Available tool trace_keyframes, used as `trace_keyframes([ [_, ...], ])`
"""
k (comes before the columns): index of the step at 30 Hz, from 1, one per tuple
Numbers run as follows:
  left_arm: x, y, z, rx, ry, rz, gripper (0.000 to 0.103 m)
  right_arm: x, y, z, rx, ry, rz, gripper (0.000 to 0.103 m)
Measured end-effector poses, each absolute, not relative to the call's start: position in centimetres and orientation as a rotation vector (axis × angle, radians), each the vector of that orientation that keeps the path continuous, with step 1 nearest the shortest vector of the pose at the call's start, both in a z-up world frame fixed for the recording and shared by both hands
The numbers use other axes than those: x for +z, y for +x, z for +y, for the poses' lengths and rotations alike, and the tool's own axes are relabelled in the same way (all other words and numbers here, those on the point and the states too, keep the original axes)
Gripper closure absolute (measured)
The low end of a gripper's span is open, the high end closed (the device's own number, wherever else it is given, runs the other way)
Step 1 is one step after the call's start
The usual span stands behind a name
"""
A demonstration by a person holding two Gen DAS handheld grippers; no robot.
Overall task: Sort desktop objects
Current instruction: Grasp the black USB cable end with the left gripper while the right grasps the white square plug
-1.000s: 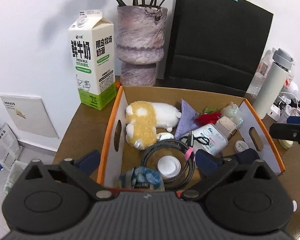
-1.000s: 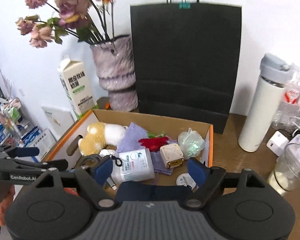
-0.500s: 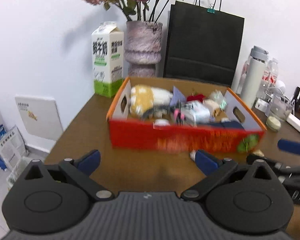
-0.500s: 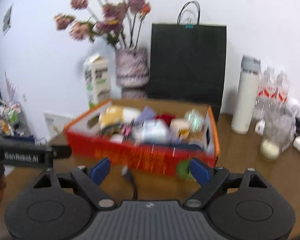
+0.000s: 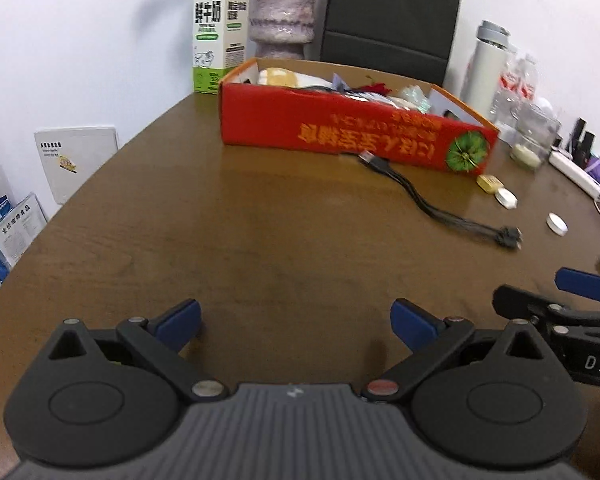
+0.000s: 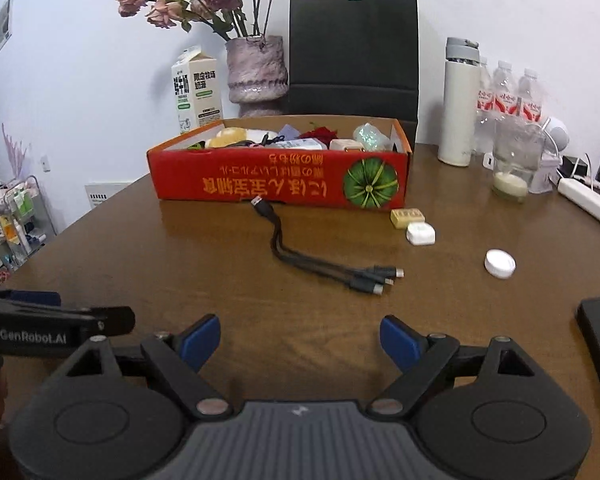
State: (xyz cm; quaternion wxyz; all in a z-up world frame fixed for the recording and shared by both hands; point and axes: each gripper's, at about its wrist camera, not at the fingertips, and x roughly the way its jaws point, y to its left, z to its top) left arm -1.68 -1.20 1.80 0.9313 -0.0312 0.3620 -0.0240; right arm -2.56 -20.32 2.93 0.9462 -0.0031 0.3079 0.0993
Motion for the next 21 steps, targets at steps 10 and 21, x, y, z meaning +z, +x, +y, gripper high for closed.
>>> trace_keyframes([
  [10,2.1,-2.0,-2.8,-0.090,-0.004,0.740,0.000,3.4,-3.3,-20.7,0.190,-0.037,0.604,0.017],
  [21,4.5,5.4,-6.3,-0.220,-0.001,0.696,0.012,4.9,5.8,-27.0,0.058,-0.001,0.528,0.030],
])
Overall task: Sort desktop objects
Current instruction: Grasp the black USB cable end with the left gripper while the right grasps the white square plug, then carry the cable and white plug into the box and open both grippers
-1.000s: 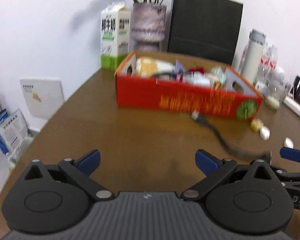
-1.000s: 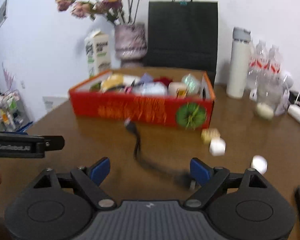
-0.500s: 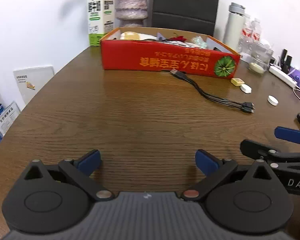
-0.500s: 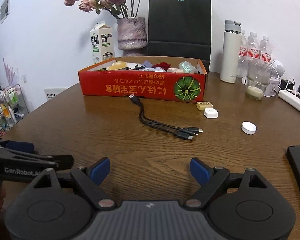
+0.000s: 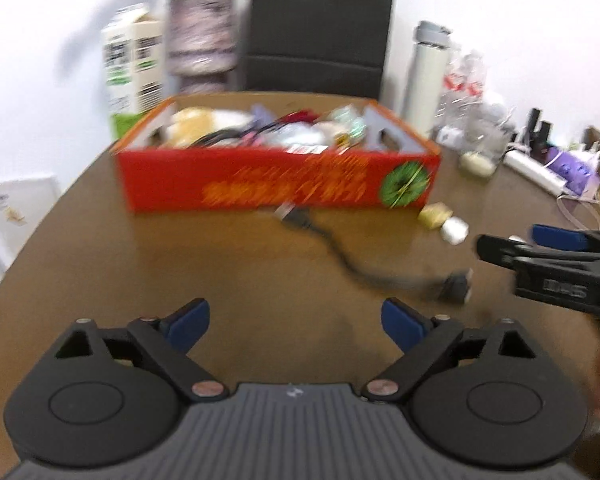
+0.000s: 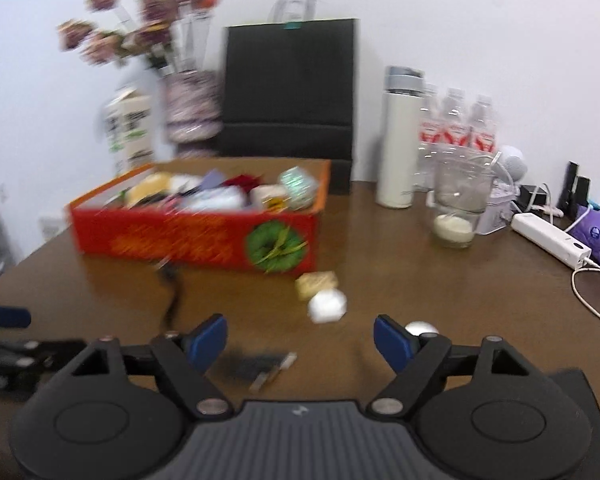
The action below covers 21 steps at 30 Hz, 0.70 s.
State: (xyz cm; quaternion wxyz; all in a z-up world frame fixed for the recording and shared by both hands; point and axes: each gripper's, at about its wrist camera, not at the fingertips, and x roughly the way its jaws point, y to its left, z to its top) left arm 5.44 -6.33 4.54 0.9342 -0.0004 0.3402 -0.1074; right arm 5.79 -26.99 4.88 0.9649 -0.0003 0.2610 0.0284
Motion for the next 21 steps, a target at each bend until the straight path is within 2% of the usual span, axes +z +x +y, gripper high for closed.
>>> trace_keyframes([
  [2,4.7,7.5,-7.5,-0.242,-0.004,0.708,0.019,4.3,8.2,-27.4,0.045,0.002,0.559,0.040],
  [6,3.6,11.3,-10.0,-0.274,0.020,0.760,0.032,2.8,11.5,-28.1,0.050,0.036,0.626,0.044],
  [8,2.5,12.7,-10.5,-0.280,0.007,0.810,0.047,2.3,12.1,-28.0,0.065,0.032,0.641,0.052],
  [9,2.2,12.9,-10.7,-0.275,0.003,0.808,0.047,2.1,12.3,-27.9,0.071,0.027,0.646,0.055],
  [10,2.1,12.9,-10.9,-0.265,0.018,0.788,0.052,1.8,12.4,-27.8,0.077,0.021,0.652,0.065],
  [11,2.0,13.0,-11.1,-0.267,0.032,0.787,0.064,1.7,12.4,-27.7,0.080,0.016,0.656,0.078],
  [12,1.9,12.9,-11.2,-0.279,0.037,0.773,0.075,1.6,12.3,-27.5,0.080,0.006,0.650,0.078],
  [13,1.8,12.6,-11.2,-0.285,0.035,0.768,0.093,1.6,12.0,-27.3,0.079,-0.001,0.650,0.078],
  [16,1.9,11.8,-10.5,-0.289,-0.023,0.761,0.100,1.7,10.8,-27.1,0.106,0.005,0.650,0.078],
  [21,5.0,8.6,-8.5,-0.327,-0.056,0.643,0.100,4.7,8.2,-26.9,0.154,0.035,0.572,0.078],
])
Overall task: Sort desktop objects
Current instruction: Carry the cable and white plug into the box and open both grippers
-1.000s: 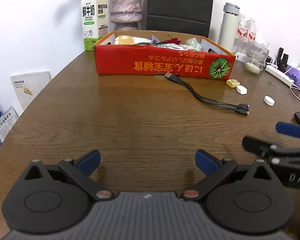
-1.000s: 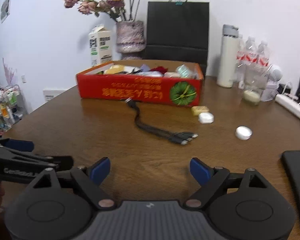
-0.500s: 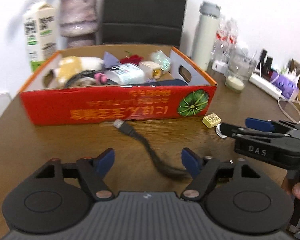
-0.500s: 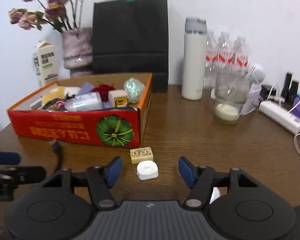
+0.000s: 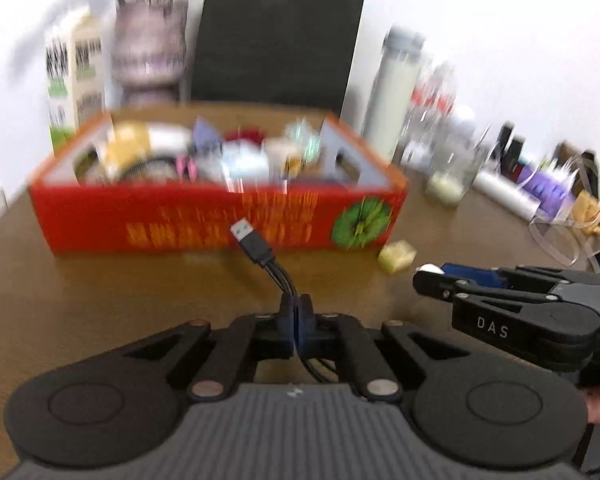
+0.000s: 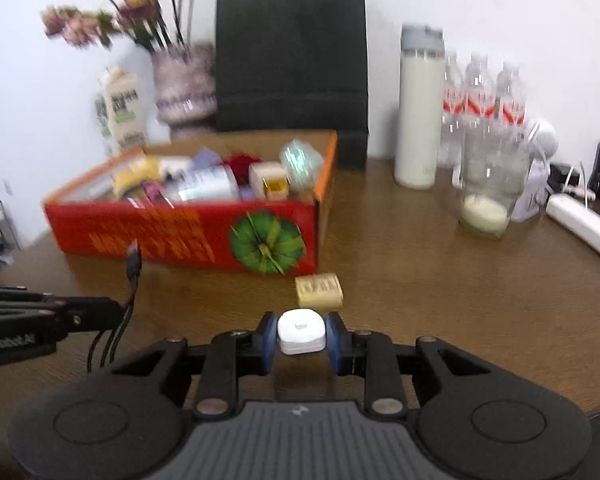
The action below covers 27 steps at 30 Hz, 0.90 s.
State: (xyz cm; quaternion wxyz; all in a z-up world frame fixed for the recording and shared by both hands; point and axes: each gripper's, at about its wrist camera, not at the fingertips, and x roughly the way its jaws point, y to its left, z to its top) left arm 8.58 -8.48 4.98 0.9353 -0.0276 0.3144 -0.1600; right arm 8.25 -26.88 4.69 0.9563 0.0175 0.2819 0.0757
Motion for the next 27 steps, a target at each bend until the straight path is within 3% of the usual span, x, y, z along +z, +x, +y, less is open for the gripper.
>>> trace_keyframes([
  [6,13.7,11.3,-4.2,-0.392,-0.090,0.471,0.100,12.0,9.1,-26.5,0.215,0.089,0.398,0.078],
  [11,19.0,18.9,-1.7,-0.421,-0.056,0.485,0.100,15.3,16.5,-25.9,0.241,0.096,0.398,0.078],
  [20,10.1,31.3,-1.4,-0.376,0.124,0.805,0.100,9.1,30.4,-22.4,0.213,-0.021,0.802,0.078],
  [23,7.5,32.5,-1.9,-0.327,0.192,0.870,0.100,7.1,32.2,-21.6,0.203,-0.029,0.891,0.078],
  [27,7.7,32.7,-1.6,-0.327,0.145,0.884,0.096,6.0,32.9,-22.7,0.224,0.070,0.942,0.077],
])
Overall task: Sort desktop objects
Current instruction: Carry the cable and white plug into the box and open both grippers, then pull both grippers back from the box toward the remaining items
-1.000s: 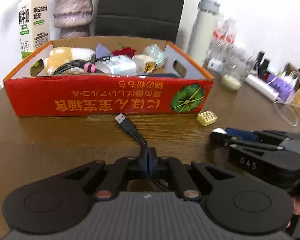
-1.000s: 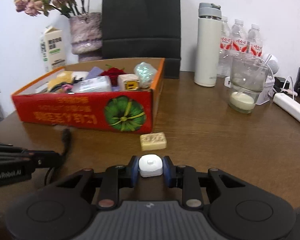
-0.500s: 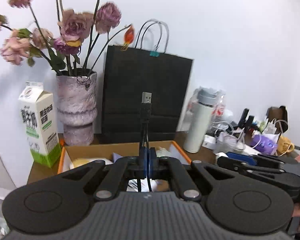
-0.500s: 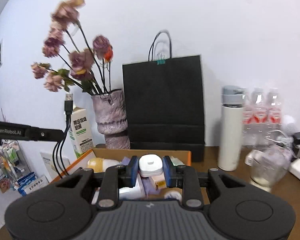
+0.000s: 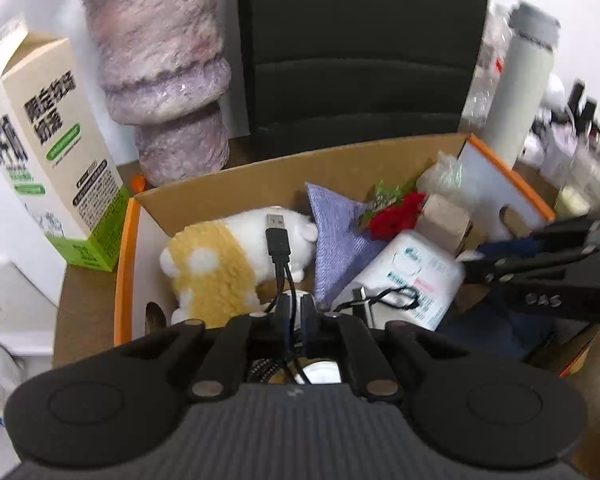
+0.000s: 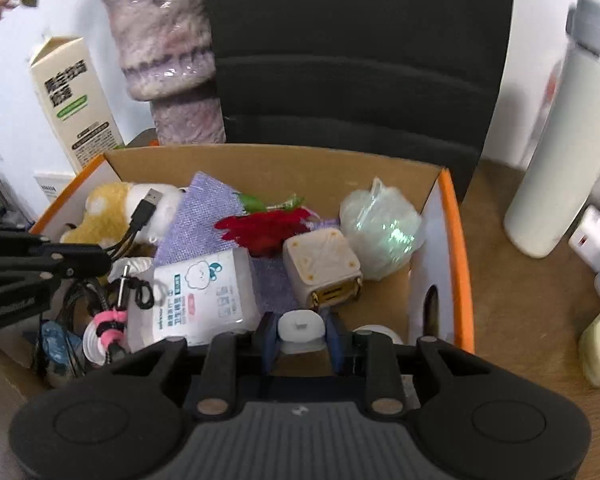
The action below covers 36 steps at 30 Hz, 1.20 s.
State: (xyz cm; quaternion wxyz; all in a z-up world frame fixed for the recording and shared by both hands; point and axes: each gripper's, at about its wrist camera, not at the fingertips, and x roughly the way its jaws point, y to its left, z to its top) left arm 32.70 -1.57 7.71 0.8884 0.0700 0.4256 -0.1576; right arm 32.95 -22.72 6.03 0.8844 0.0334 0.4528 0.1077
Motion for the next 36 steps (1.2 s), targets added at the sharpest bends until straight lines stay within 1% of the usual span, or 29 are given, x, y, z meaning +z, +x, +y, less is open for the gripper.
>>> trace_keyframes([
  [1,8.2,32.7,-1.5,-0.338,0.134,0.886,0.092,6.2,33.1,-23.2,0.229,0.106,0.960,0.073],
  [2,8.8,32.6,-1.4,-0.340,0.131,0.880,0.082,6.5,33.2,-23.6,0.234,0.136,0.975,0.069],
  [3,9.5,32.3,-1.5,-0.335,0.135,0.869,0.071,7.0,33.2,-23.9,0.240,0.154,0.973,0.067],
  [4,10.2,31.9,-1.6,-0.322,0.138,0.851,0.040,8.1,33.0,-24.1,0.230,0.158,0.955,0.057],
  [5,11.0,31.4,-1.9,-0.302,0.139,0.825,0.023,9.1,32.8,-24.1,0.192,0.145,0.931,0.035],
  [7,12.0,30.2,-2.2,-0.295,0.146,0.788,0.020,11.4,31.8,-23.7,0.121,0.085,0.859,0.017],
  [8,12.1,29.8,-2.3,-0.295,0.150,0.794,0.014,12.3,31.3,-23.4,0.115,0.061,0.834,0.019],
  [10,12.4,28.9,-2.6,-0.251,0.158,0.803,0.005,13.9,30.1,-23.0,0.135,0.043,0.807,0.019],
  [14,13.1,26.6,-2.1,-0.184,0.111,0.787,0.002,15.4,27.0,-22.0,0.175,0.013,0.761,0.017],
  [17,13.9,24.5,-1.5,-0.118,0.066,0.775,0.000,15.4,25.0,-21.8,0.136,-0.032,0.728,0.017],
  [21,13.7,21.3,-1.0,-0.079,0.036,0.733,0.000,14.6,22.0,-22.3,0.112,-0.003,0.709,0.017],
  [27,11.4,16.0,-1.2,-0.046,0.013,0.694,0.000,11.7,15.5,-22.1,0.108,-0.017,0.636,0.016],
  [36,6.7,7.9,-2.1,-0.107,-0.076,0.714,0.000,6.1,5.7,-21.9,0.117,0.003,0.624,0.016],
])
